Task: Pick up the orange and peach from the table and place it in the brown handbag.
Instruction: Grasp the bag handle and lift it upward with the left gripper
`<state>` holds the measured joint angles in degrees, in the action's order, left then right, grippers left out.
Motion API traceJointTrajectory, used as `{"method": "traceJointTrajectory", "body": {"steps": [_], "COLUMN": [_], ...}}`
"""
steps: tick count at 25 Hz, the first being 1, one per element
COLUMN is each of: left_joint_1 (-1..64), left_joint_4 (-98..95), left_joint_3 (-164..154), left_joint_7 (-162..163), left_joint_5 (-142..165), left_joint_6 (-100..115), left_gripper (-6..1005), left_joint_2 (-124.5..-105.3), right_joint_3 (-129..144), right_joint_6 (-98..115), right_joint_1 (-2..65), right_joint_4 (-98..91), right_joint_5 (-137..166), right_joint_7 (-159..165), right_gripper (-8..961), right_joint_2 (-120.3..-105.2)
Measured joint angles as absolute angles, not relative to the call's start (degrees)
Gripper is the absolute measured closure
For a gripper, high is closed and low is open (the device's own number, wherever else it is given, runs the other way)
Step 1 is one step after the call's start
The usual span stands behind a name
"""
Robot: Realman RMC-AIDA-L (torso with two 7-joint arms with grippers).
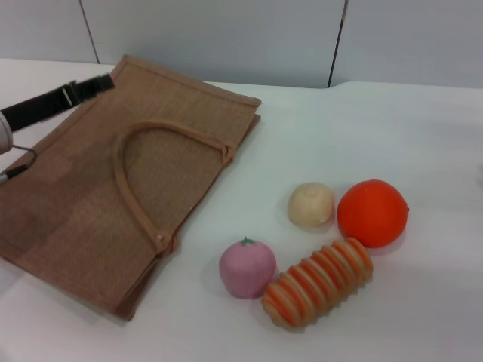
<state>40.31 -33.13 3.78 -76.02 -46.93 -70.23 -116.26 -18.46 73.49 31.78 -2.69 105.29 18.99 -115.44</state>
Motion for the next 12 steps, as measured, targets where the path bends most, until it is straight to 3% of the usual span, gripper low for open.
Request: {"method": "traceJointTrajectory", "body": {"steps": [12], "left_joint_1": [46.2], "left_joint_4": [-44.4], "left_joint_3": [0.3], "left_joint_7": [-60.6], "left_joint_5": [-24.0], "left_joint_6": [-81.1], "left_gripper": [493], "left_joint_2": [-115.21], "right_joint_3": [-18.5], "right_joint_6": [73.5], "right_joint_1": [31.6], "right_joint_4": [-4.1], "right_joint_5": [105.3], "right_joint_7": [21.3], "right_gripper": [64], "right_joint_2": [-115.4]}}
